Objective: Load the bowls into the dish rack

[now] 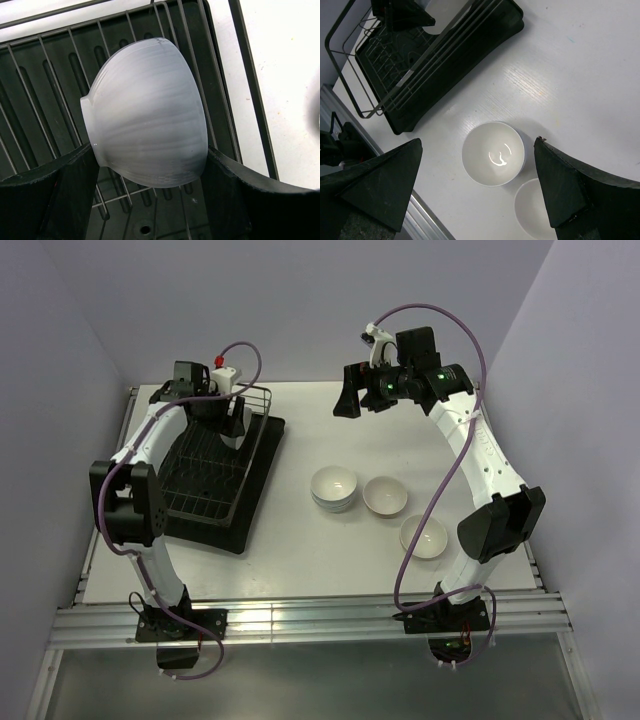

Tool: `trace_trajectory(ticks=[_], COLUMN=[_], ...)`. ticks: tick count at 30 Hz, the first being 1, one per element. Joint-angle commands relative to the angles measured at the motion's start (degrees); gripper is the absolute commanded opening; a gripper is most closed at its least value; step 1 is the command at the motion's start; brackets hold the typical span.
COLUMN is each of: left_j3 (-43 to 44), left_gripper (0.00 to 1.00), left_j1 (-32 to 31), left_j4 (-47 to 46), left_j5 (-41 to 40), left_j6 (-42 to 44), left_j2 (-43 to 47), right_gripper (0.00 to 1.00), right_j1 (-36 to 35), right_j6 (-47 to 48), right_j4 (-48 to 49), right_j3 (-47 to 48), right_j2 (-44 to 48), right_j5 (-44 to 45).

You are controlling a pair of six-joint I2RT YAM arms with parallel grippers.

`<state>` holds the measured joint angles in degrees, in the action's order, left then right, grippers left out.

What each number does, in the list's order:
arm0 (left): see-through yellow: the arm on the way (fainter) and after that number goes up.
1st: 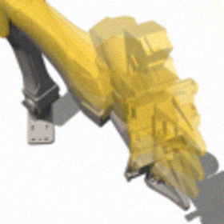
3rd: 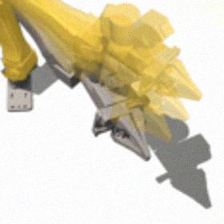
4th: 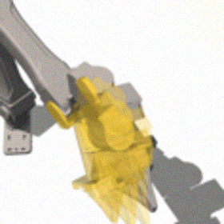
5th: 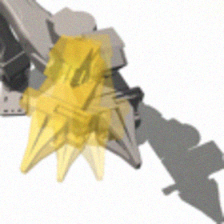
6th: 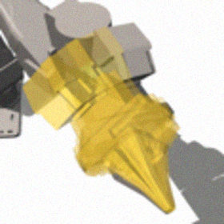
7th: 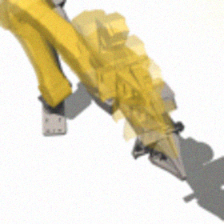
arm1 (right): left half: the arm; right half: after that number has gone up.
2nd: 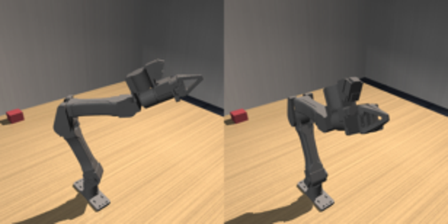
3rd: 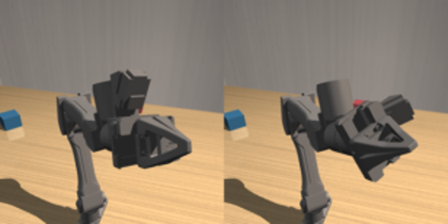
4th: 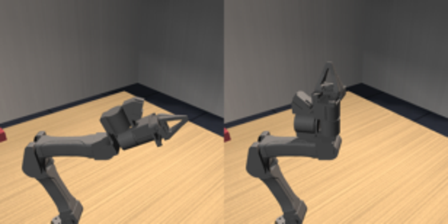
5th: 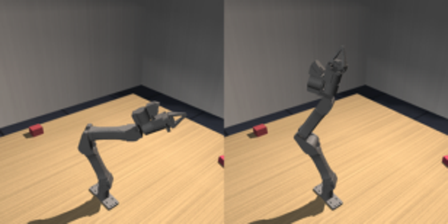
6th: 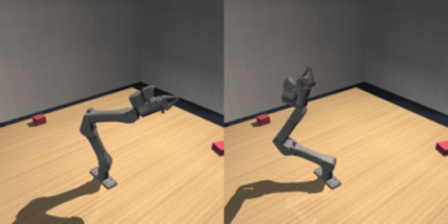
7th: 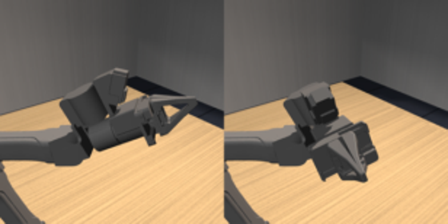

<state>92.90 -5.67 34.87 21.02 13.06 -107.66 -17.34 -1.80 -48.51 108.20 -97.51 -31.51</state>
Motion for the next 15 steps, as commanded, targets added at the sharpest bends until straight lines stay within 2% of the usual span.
trace_trajectory(ticks=[1, 6, 9, 13, 15], left_j3=[2.4, 2.7, 3.5, 3.6, 3.4], left_gripper=[0.00, 0.04, 0.14, 0.42, 0.48], left_j1=[-0.9, -1.8, -2.6, -3.4, -3.5], left_j4=[-0.9, -0.2, 0.8, 1.5, 1.5], left_j5=[-0.5, -2.2, -3.2, -3.1, -3.0], left_j6=[1.7, 1.3, 0.7, -0.4, -0.4], left_j2=[-0.1, -0.6, -1.2, -1.2, -1.0], right_gripper=[1.00, 1.00, 1.00, 1.00, 1.00], right_j1=[0.5, 0.4, 0.4, 0.5, 0.5], right_j6=[0.7, 0.9, 1.0, 1.1, 1.1], right_j4=[0.1, -0.1, -0.1, -0.1, -0.3], right_j3=[1.0, 1.0, 1.0, 1.0, 1.0], right_j2=[0.7, 0.8, 0.8, 0.8, 0.8], right_j5=[-0.3, 0.0, 0.0, 0.1, 0.1])
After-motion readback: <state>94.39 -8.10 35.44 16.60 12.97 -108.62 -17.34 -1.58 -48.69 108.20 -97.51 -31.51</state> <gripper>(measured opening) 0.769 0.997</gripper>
